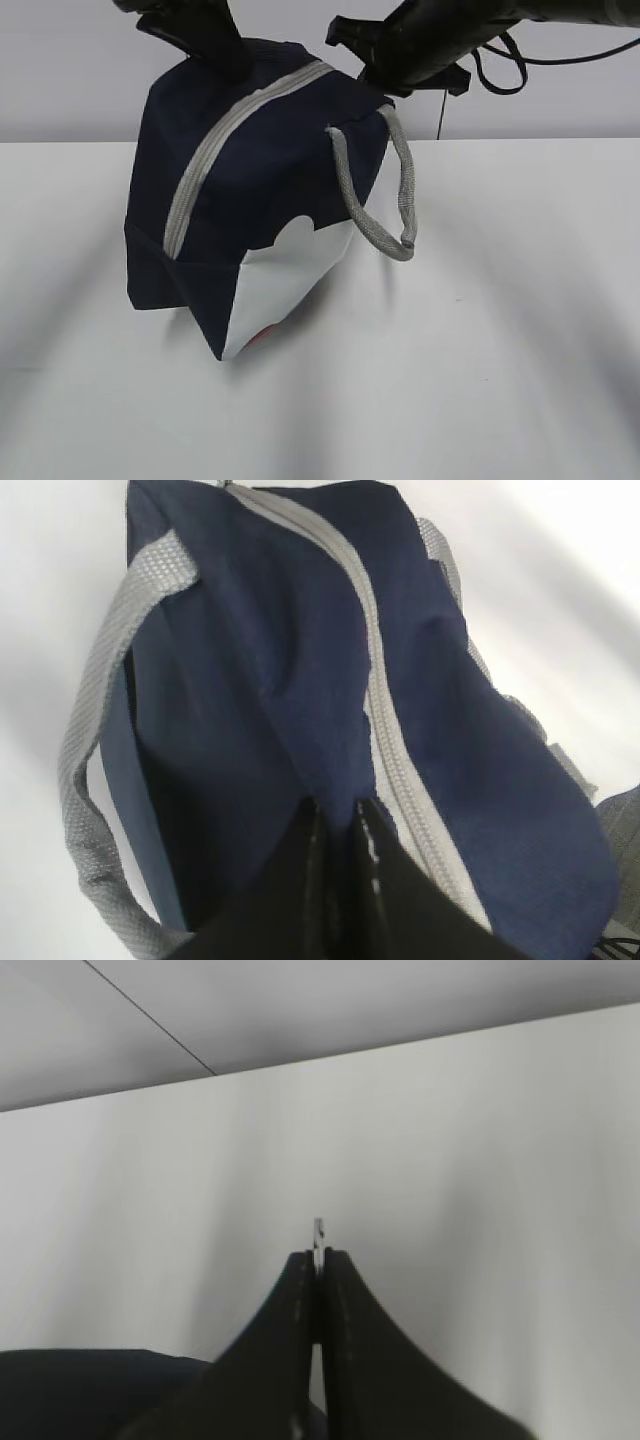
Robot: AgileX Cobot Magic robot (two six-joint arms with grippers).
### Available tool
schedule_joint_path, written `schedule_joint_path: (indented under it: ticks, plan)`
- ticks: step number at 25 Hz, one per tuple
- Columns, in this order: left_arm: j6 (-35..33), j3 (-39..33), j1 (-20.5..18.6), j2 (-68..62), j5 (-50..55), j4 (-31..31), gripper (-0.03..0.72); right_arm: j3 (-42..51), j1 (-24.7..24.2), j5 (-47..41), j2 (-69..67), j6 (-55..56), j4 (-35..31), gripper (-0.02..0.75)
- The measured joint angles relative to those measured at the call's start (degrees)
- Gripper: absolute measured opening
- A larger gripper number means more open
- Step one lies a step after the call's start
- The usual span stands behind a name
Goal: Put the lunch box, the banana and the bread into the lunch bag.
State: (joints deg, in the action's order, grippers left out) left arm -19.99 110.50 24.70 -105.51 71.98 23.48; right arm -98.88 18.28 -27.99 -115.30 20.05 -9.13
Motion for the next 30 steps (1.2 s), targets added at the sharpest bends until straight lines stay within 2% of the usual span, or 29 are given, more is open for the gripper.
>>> schedule_joint_path:
  ticks: [27, 30]
  plan:
    - [0.4, -0.1, 0.0, 0.5, 0.3, -0.3, 0.012, -0.6, 0.0, -3.9, -1.9, -1.9, 0.5, 0.001]
    - [0.4, -0.1, 0.0, 0.5, 0.4, -0.3, 0.012, -0.7, 0.0, -4.7, -1.9, -2.7, 0.5, 0.042]
